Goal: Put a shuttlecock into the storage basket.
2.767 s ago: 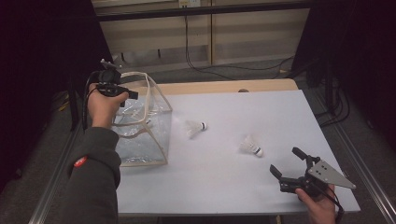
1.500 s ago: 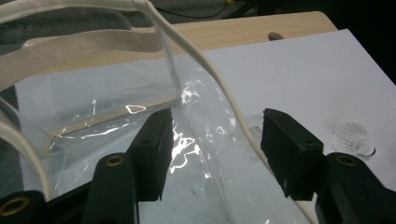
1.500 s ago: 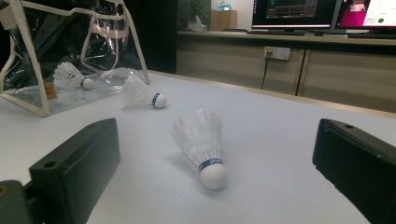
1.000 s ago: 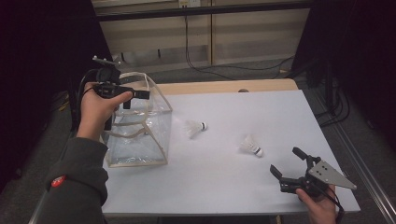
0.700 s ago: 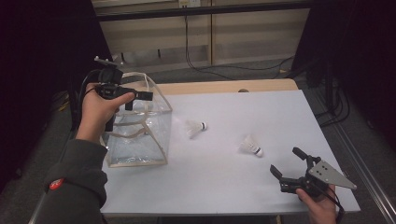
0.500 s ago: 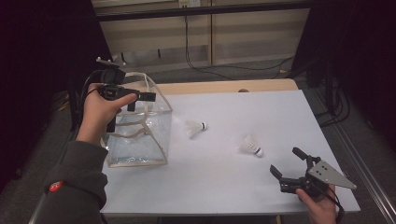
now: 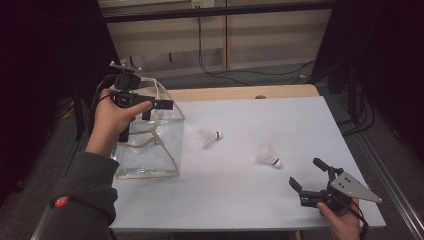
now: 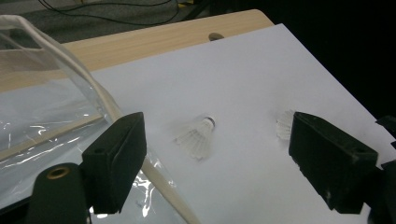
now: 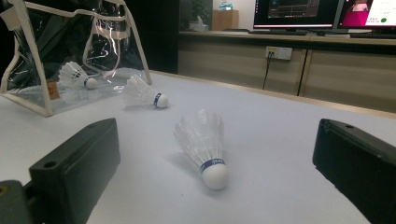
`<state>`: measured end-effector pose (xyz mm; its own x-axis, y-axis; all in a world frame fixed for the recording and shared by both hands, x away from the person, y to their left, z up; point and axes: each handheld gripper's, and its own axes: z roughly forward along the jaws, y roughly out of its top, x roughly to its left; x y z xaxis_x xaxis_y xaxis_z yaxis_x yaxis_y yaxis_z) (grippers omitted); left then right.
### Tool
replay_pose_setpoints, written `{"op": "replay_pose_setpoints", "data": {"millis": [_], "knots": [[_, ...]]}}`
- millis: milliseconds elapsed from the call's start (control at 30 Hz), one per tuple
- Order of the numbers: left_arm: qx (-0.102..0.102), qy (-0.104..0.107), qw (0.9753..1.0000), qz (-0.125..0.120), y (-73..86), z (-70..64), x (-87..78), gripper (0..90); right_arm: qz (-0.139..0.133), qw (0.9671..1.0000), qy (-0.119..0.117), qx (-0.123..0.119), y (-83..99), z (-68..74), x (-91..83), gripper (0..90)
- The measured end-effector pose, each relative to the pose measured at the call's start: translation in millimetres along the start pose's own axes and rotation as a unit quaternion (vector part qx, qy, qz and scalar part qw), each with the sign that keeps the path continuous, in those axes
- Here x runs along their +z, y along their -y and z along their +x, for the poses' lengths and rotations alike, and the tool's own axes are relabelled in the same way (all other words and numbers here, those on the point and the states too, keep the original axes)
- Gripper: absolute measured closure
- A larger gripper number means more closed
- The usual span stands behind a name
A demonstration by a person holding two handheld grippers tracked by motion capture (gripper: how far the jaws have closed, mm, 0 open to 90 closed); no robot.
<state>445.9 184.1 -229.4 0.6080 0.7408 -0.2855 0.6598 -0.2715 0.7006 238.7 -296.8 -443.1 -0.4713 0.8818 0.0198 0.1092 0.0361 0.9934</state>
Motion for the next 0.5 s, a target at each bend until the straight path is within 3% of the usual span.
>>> {"op": "replay_pose_setpoints", "data": {"millis": [500], "knots": [[0.019,0.022,0.9996,0.006,1.4,-16.3,8.4,16.9,0.0,1.0,-0.002,-0.003,0.0,0.7,0.7,1.0]]}}
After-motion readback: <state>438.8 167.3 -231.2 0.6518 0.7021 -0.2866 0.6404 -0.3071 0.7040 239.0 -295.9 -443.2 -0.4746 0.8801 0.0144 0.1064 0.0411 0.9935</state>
